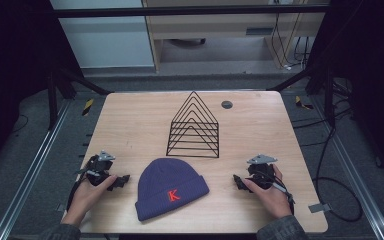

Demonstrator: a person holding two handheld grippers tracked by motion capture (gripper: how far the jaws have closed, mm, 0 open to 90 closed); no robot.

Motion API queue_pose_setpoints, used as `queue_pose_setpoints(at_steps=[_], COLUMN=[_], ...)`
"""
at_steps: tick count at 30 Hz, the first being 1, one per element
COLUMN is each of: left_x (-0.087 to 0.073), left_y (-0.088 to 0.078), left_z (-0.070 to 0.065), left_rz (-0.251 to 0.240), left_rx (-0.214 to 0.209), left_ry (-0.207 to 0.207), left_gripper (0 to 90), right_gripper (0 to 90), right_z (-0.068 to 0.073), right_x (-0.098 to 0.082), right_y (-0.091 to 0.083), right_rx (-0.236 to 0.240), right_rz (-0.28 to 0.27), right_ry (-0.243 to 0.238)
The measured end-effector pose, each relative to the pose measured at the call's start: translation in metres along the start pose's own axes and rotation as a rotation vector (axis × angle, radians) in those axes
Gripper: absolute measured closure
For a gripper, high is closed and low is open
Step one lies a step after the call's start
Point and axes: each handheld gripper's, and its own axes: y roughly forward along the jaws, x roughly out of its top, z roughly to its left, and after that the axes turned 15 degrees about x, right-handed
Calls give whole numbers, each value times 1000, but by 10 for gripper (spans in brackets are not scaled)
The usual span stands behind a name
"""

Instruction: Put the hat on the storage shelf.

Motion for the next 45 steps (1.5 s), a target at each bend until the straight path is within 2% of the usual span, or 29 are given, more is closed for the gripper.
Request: queue_pose_setpoints(at_steps=[4,8,10,12,18,22,26,32,35,38,40,42,43,45], left_x=[2,2,2,4,8,11,18,33,41,50,58,66,66,70], left_y=[1,0,-2,-4,-10,-15,-23,-32,-31,-28,-23,-18,-18,-14], left_z=[1,4,5,3,-1,-7,-18,-33,-41,-46,-51,-58,-58,-62], left_rz=[3,-4,-7,-15,-55,-85,-104,-131,-120,-104,-78,-46,-46,-28], left_rx=[-12,-34,-67,-89,-126,-143,-182,-177,-174,-174,-180,-174,-174,-176], left_ry=[5,-12,-16,-10,-22,-18,-7,26,43,41,45,81,81,106], left_gripper=[0,1,36,36,70,100,118,131,149,181,239,282,328,344], right_gripper=[77,87,101,114,177,221,268,309,318,320,323,321,321,317], right_z=[0,0,2,5,8,11,16,19,19,19,19,19,19,20], right_x=[1,3,8,9,11,12,14,15,15,15,14,14,14,14], right_y=[1,1,-1,-1,-4,-4,-4,-3,-3,-3,-3,-3,-3,-3], right_rx=[1,4,-13,-18,1,21,40,54,62,61,62,64,64,69], right_rz=[2,20,21,21,14,12,16,23,28,31,32,34,34,37], right_ry=[6,8,16,0,-7,-9,-32,-45,-49,-49,-47,-47,-47,-43])
